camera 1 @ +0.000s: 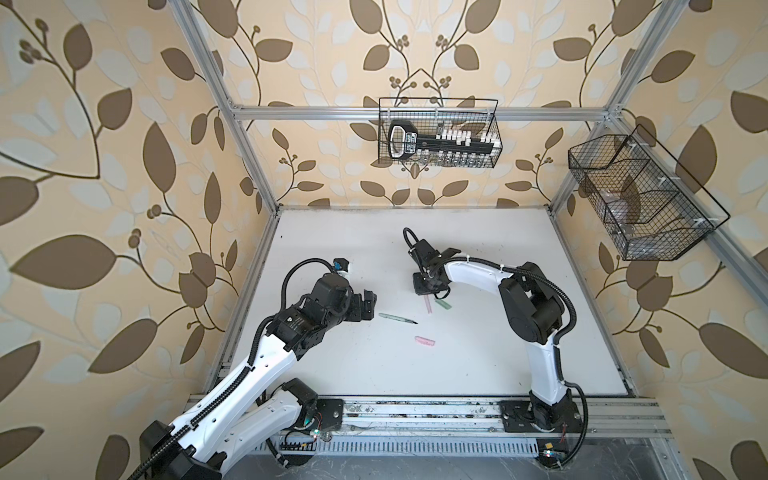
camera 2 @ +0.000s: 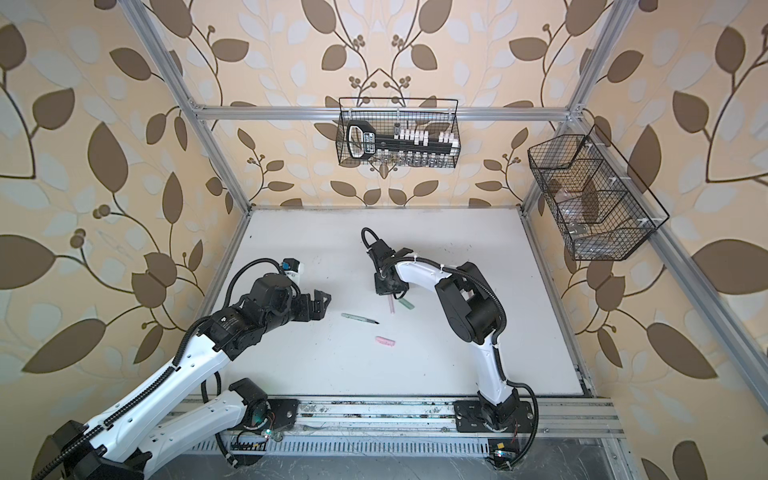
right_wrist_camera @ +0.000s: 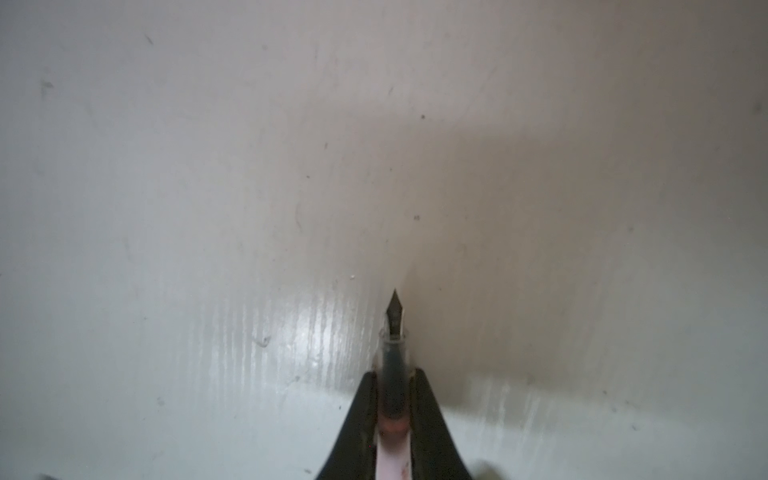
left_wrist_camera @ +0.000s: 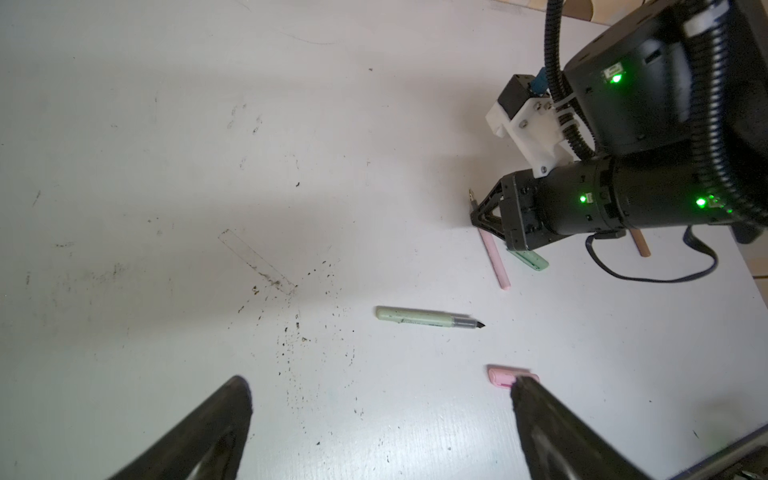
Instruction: Insert the pens into the pen caps
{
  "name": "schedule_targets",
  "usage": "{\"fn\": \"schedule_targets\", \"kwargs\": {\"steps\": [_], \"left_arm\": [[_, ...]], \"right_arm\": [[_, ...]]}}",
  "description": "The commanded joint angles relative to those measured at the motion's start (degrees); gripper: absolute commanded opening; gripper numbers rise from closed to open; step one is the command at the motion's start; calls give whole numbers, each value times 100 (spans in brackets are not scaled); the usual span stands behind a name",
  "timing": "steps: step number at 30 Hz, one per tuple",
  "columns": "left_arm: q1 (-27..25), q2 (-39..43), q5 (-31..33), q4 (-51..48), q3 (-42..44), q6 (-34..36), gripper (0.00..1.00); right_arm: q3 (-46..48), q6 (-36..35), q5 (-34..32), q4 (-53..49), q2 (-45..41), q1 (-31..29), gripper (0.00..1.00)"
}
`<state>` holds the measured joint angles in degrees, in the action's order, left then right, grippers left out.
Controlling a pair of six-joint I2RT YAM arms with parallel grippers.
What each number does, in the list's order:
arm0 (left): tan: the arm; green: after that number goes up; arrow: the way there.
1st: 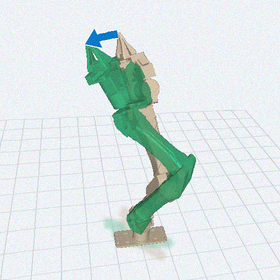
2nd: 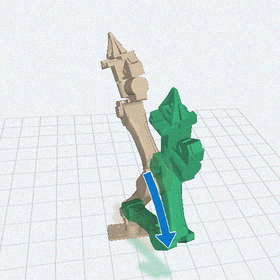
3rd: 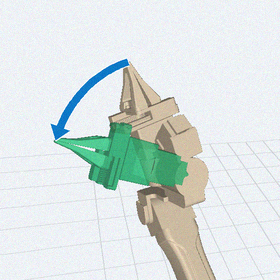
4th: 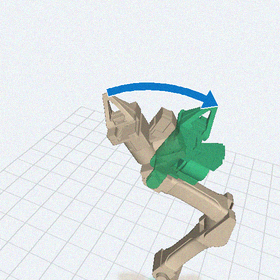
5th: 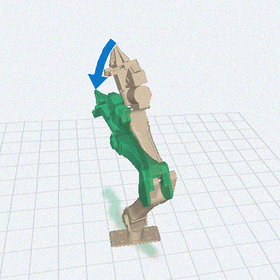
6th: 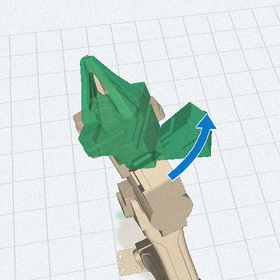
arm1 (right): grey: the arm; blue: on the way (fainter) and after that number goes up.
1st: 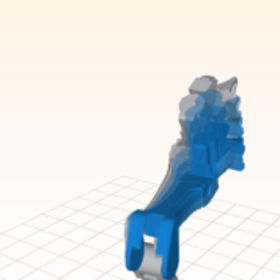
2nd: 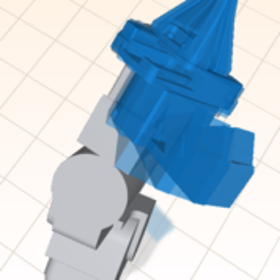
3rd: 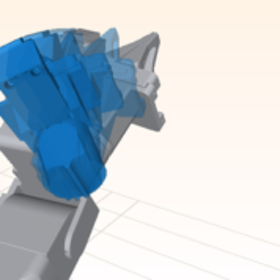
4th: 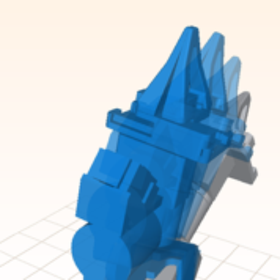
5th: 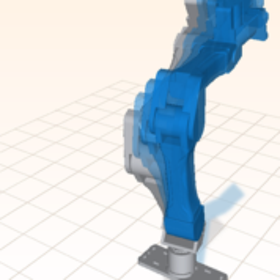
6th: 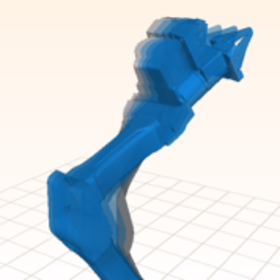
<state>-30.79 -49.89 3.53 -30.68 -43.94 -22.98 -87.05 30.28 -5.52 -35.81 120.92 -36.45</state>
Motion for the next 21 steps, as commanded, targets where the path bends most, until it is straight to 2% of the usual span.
{"fn": "schedule_targets", "kwargs": {"steps": [1,9,15,21], "left_arm": [[-6,-46,-237,249,78,-58,99],[-14,-54,-755,850,427,-77,99],[-23,-229,-1370,1753,862,-178,99],[-24,-693,-2120,3359,1347,-359,99]], "right_arm": [[-15,-79,86,-418,99,22,12],[150,-138,265,-53,-353,103,4],[1064,198,1039,1266,-1322,251,0],[2251,881,1636,2970,-2315,222,0]]}}
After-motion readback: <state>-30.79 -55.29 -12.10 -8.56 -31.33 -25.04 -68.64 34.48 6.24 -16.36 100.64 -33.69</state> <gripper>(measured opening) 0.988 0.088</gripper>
